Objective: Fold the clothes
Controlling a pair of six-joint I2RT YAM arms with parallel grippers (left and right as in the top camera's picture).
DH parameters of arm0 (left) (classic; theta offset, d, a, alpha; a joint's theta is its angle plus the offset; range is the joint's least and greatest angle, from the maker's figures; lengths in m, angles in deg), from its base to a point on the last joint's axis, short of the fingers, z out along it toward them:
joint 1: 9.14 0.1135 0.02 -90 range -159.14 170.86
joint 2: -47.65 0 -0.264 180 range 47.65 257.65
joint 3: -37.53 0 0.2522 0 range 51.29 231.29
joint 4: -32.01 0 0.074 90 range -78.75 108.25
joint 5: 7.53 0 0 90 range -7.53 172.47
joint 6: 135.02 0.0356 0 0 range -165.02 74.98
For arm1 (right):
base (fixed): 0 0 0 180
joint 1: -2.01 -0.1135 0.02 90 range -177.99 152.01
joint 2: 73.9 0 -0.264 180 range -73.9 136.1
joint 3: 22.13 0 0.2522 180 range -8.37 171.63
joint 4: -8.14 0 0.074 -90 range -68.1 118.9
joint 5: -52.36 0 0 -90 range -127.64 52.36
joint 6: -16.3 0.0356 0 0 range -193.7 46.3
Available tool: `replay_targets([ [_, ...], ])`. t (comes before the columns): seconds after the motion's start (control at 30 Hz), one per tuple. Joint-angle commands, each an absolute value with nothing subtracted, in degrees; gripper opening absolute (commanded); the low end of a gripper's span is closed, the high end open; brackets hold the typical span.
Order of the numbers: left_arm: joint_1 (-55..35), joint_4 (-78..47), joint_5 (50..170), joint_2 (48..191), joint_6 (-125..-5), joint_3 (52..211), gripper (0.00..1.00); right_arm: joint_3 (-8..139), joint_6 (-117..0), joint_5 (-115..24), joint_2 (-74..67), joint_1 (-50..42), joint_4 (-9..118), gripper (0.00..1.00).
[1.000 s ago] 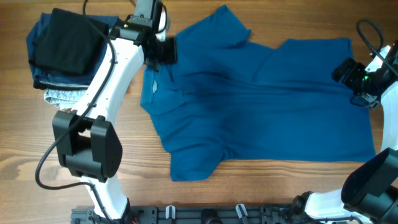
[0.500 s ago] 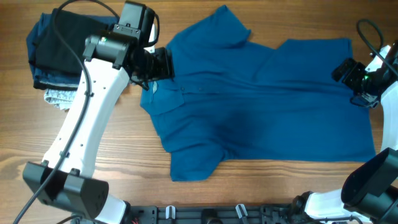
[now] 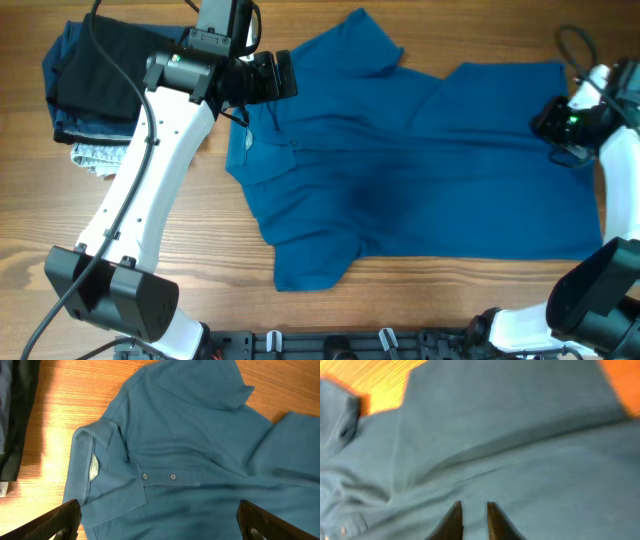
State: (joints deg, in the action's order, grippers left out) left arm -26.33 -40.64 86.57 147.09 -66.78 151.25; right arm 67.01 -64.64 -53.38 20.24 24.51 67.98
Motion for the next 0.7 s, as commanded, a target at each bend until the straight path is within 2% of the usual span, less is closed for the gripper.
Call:
replay_targets([
  [0.0,-26.1,-40.6,85.6,147.2,-66.5,151.4,1.0,69.6,-67.7,-55.4,20.4,19.6,67.6,0.04],
  [0.2,-26.1,-40.5,85.5,147.2,-66.5,151.4,1.0,81.8,-68.5,-54.8,24.2,14.8,72.7,0.04],
  [0.4,-26.1,-40.0,85.6,147.2,-66.5,151.4,1.0,105.6,-72.5,-46.1,39.8,12.5,88.0,0.04],
  [0.67,-26.1,-40.0,85.6,147.2,-66.5,151.4,1.0,109.3,-73.5,-43.6,54.2,12.6,77.3,0.04],
])
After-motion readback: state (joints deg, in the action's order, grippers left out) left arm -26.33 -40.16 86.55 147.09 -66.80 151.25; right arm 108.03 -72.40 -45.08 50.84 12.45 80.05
